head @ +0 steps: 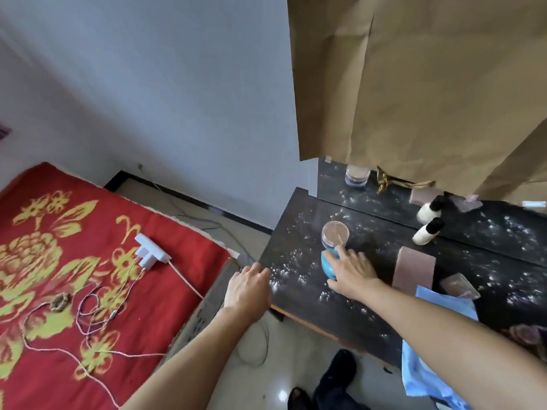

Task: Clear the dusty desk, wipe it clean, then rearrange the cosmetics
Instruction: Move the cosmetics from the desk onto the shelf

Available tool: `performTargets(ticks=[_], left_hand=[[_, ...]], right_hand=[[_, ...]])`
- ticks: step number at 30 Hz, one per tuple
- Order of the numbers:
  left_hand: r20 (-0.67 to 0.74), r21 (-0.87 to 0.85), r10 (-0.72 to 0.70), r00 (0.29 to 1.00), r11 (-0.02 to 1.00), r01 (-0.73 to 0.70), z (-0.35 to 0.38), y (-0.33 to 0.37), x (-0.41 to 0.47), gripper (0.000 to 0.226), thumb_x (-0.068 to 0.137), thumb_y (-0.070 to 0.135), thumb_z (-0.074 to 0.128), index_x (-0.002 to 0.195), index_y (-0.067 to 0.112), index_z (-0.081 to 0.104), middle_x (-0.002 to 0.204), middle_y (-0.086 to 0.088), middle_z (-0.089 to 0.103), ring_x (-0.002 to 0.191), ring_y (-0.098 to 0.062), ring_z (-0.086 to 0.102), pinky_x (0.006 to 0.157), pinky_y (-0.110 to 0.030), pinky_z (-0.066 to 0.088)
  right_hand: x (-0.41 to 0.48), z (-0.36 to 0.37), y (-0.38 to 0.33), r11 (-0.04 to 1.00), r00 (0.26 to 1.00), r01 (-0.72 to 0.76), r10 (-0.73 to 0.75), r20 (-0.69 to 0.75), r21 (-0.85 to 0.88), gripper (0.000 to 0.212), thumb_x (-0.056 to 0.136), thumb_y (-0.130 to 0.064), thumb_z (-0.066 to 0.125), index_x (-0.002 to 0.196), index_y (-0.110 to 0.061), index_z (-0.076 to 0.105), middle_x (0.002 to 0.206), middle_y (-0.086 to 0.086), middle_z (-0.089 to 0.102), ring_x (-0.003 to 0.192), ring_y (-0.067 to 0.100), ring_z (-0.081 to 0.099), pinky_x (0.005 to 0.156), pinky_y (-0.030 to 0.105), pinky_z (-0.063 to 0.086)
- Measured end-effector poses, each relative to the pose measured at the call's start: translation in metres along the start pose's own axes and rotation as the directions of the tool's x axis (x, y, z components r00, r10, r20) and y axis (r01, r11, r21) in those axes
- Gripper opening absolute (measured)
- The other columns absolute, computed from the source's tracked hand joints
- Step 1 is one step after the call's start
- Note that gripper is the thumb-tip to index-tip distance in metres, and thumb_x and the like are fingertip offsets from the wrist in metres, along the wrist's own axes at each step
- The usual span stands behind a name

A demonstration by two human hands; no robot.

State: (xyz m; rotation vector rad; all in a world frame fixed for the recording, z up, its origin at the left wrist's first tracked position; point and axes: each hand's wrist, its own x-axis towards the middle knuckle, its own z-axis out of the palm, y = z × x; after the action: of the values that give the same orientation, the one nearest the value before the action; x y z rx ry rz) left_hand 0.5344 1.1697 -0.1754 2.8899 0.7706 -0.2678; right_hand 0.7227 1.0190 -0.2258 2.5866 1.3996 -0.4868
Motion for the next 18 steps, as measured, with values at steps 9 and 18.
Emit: performTargets(ticks=[9, 18], left_hand=[[0.122, 0.04, 0.123, 0.985, 0.991, -0.129, 0.004, -0.004, 0.093, 0.023, 0.091, 0.029, 0.048, 0.111, 0.019, 0.055, 0.111, 0.0, 0.055, 0.105, -0.022, 0.055, 0.084, -0.033, 0.045], [0.193, -0.025, 0.455, 0.869, 0.888, -0.46, 0.017, 0.043, 0.181, 0.057, 0.088, 0.036, 0.056, 0.138, 0.023, 0.032, 0.135, -0.005, 0.038, 0.119, -0.026, 0.044, 0.094, -0.038, 0.045]], right_hand=[[0.018, 0.02, 0.014, 0.981, 0.995, 0.028, -0.01, -0.094, 0.193, 0.063, 0.068, -0.044, 0.061, 0.126, -0.028, 0.046, 0.108, 0.005, 0.057, 0.087, 0.028, 0.062, 0.077, 0.039, 0.048], [-0.021, 0.012, 0.045, 0.852, 0.9, -0.191, 0.35, -0.259, 0.488, 0.064, 0.06, -0.046, 0.063, 0.122, -0.032, 0.051, 0.099, -0.007, 0.056, 0.088, 0.017, 0.06, 0.063, 0.028, 0.052]])
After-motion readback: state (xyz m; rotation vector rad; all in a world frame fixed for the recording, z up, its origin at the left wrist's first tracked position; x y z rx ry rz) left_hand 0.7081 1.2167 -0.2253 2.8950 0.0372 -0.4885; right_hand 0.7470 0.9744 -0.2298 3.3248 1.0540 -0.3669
